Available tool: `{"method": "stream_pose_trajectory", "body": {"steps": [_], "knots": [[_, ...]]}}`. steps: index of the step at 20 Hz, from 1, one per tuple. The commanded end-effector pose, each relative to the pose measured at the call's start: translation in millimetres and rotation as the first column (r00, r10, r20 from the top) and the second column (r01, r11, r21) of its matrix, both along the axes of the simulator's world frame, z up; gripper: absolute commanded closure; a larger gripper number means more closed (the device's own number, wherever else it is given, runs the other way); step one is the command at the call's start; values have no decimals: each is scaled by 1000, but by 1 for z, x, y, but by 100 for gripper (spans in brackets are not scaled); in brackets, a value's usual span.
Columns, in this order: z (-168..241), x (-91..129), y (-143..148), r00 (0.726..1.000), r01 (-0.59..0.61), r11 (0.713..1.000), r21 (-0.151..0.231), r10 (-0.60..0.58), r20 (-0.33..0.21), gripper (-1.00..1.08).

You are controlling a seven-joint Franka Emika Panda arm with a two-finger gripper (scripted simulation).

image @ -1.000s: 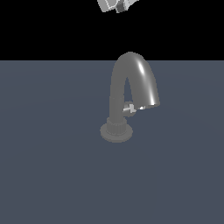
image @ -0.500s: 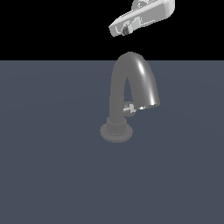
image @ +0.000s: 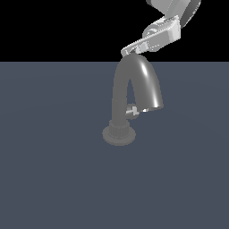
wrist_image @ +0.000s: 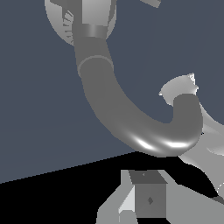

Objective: Turn on the faucet by rotating a designated handle.

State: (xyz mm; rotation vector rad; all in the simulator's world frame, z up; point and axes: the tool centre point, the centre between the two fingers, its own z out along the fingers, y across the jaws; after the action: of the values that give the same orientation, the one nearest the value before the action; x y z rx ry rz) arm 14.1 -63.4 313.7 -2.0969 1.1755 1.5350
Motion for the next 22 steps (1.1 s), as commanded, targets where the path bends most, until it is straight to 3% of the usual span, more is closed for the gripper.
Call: {"method": "stream_pose_trajectory", "body": {"steps": [1,12,22], "knots": [[-12,3,-5,998,35,999,13,-35,-46,108],[-63,7,-21,959,181,982,47,-166,-230,108],[-110,0,-33,881,314,948,51,-270,-389,108]]}}
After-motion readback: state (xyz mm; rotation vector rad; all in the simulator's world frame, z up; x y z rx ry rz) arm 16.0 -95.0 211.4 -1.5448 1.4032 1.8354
